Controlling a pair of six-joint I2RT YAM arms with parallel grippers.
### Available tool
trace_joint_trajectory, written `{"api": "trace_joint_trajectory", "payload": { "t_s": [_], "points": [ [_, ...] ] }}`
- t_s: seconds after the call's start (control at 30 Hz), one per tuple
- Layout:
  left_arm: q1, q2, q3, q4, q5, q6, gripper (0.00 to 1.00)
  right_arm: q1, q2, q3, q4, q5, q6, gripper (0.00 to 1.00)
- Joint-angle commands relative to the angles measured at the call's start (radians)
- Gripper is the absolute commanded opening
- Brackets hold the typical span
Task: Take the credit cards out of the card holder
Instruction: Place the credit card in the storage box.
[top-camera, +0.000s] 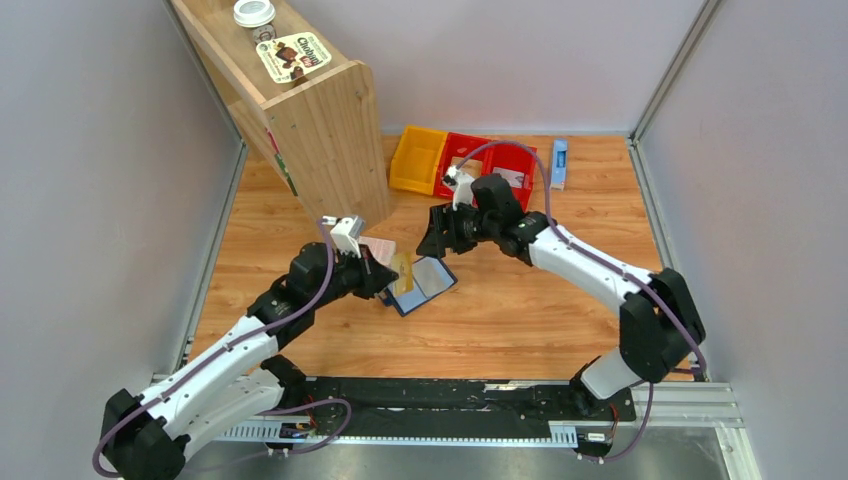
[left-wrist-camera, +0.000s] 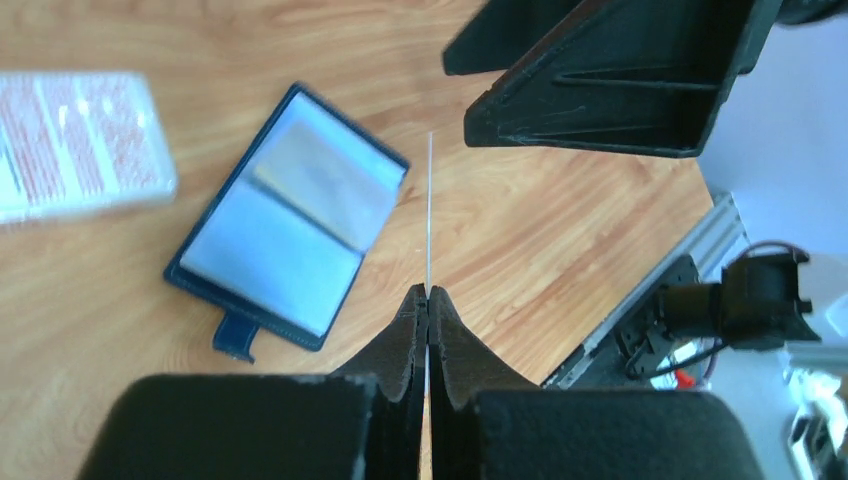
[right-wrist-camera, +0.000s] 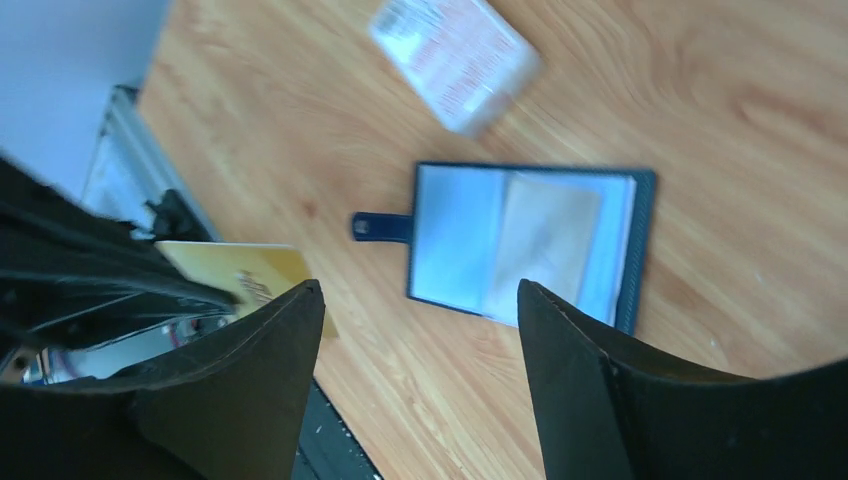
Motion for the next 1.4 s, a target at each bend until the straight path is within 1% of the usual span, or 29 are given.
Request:
{"api": "trace_joint_trajectory", "payload": {
  "t_s": [0.0,0.1,0.17,0.27,0.33,0.4,0.53,0.6,0.63,0.7,0.73,0.8,0.83,0.87,0.9,0.93,0.97,1.0,1.03,1.07,1.1,1.13,1.2,1.23,1.27,1.37],
  "points": [
    [0.006,0.0,0.144,-0.089,0.161,0.25,0.0,0.0,-0.104,0.073,-0.067,-0.189,-0.171,0.74],
    [0.006,0.039,0.245,-0.171,0.267,0.322,0.0,0.0,-0.172,0.064,-0.068,-0.284,-0.228,0.74],
    [0.006,0.066,0.306,-0.218,0.345,0.373,0.0,0.0,-0.204,0.057,-0.071,-0.321,-0.261,0.73],
    [0.006,0.103,0.4,-0.287,0.419,0.452,0.0,-0.001,-0.24,0.054,-0.08,-0.373,-0.312,0.71],
    [0.006,0.131,0.446,-0.335,0.461,0.497,0.0,0.0,-0.255,0.054,-0.082,-0.424,-0.338,0.68],
    [0.006,0.157,0.488,-0.392,0.484,0.531,0.0,0.0,-0.267,0.052,-0.074,-0.471,-0.347,0.63],
    [0.006,0.214,0.544,-0.429,0.557,0.572,0.0,0.0,-0.266,0.057,-0.071,-0.522,-0.36,0.39],
    [0.006,0.253,0.566,-0.442,0.58,0.589,0.0,0.0,-0.261,0.06,-0.071,-0.534,-0.363,0.25],
    [0.006,0.263,0.572,-0.45,0.582,0.6,0.0,0.0,-0.257,0.061,-0.073,-0.537,-0.363,0.19],
    [0.006,0.275,0.589,-0.467,0.561,0.615,0.0,-0.003,-0.252,0.064,-0.074,-0.533,-0.363,0.03],
    [0.006,0.277,0.592,-0.47,0.53,0.618,0.0,-0.007,-0.247,0.066,-0.071,-0.524,-0.358,0.0],
    [0.006,0.268,0.594,-0.47,0.473,0.62,0.03,-0.023,-0.243,0.063,-0.048,-0.513,-0.335,0.0],
    [0.006,0.263,0.589,-0.465,0.444,0.612,0.09,-0.033,-0.238,0.06,-0.032,-0.514,-0.305,0.0],
    [0.006,0.252,0.585,-0.455,0.386,0.606,0.17,-0.047,-0.234,0.057,-0.007,-0.504,-0.285,0.0],
    [0.008,0.246,0.575,-0.449,0.351,0.592,0.21,-0.061,-0.227,0.052,0.014,-0.493,-0.26,0.0],
    [0.008,0.231,0.571,-0.436,0.255,0.583,0.32,-0.072,-0.217,0.052,0.028,-0.478,-0.24,0.0],
    [0.009,0.22,0.557,-0.43,0.194,0.548,0.38,-0.083,-0.206,0.055,0.041,-0.444,-0.22,0.0],
    [0.011,0.208,0.549,-0.424,0.069,0.517,0.48,-0.092,-0.192,0.058,0.05,-0.398,-0.196,0.0],
    [0.012,0.197,0.536,-0.426,0.013,0.5,0.52,-0.104,-0.178,0.064,0.054,-0.343,-0.176,0.0],
    [0.012,0.174,0.525,-0.424,-0.116,0.465,0.61,-0.116,-0.16,0.075,0.061,-0.292,-0.148,0.0],
    [0.012,0.162,0.503,-0.423,-0.172,0.447,0.65,-0.132,-0.139,0.087,0.062,-0.225,-0.115,0.0],
    [0.012,0.134,0.488,-0.421,-0.264,0.418,0.69,-0.15,-0.116,0.102,0.059,-0.129,-0.07,0.0],
    [0.012,0.081,0.448,-0.412,-0.358,0.382,0.72,-0.185,-0.065,0.132,0.059,-0.003,0.005,0.0],
    [0.012,0.038,0.415,-0.407,-0.415,0.367,0.73,-0.199,-0.04,0.156,0.058,0.113,0.049,0.0],
    [0.012,0.018,0.401,-0.406,-0.445,0.336,0.82,-0.21,-0.019,0.17,0.059,0.175,0.082,0.0],
    [0.012,-0.099,0.326,-0.393,-0.513,0.321,0.82,-0.233,0.067,0.233,0.091,0.347,0.171,0.0]
  ]
}}
